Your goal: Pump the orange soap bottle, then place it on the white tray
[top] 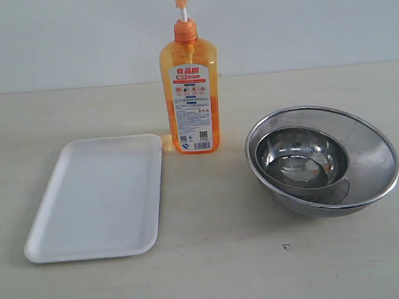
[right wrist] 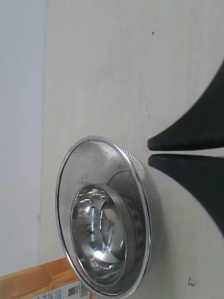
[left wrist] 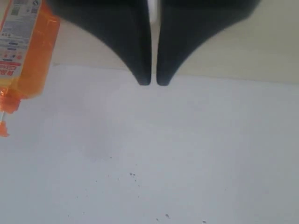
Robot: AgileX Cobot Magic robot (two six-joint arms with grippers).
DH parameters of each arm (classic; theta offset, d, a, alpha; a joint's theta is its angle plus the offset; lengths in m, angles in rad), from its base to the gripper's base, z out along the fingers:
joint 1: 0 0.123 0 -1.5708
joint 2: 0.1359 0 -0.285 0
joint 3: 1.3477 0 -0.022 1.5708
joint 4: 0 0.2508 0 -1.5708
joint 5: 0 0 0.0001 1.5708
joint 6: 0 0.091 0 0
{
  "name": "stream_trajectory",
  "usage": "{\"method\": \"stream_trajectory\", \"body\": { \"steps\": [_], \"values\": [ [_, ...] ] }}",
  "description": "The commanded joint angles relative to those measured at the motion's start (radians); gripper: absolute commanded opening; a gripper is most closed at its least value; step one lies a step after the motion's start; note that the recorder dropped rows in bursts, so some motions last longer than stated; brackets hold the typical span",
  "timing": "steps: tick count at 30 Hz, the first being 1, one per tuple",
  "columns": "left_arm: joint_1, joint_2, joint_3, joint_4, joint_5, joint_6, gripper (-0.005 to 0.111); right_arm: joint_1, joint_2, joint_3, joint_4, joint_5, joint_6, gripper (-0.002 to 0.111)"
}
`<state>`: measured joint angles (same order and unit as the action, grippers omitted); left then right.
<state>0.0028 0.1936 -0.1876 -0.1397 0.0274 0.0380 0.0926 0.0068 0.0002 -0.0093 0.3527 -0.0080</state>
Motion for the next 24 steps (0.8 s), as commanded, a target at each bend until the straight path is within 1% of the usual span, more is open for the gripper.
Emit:
{"method": "stream_trajectory", "body": {
  "steps": [1,8,14,24],
  "values": [
    [-0.004,0.082,-0.057,0.003,0.008,0.003,0.005,-0.003,-0.007,0.0,-0.001,-0.004,0.002,0.0],
    [-0.004,0.223,-0.167,-0.001,0.091,0.003,0.005,-0.003,-0.007,0.0,-0.001,-0.004,0.0,0.0],
    [-0.004,0.346,-0.227,-0.001,0.093,0.003,0.005,-0.003,-0.007,0.0,-0.001,-0.004,0.002,0.0],
    [-0.004,0.352,-0.227,0.001,0.045,0.003,0.005,-0.003,-0.007,0.0,-0.001,-0.004,0.002,0.0]
  ]
}}
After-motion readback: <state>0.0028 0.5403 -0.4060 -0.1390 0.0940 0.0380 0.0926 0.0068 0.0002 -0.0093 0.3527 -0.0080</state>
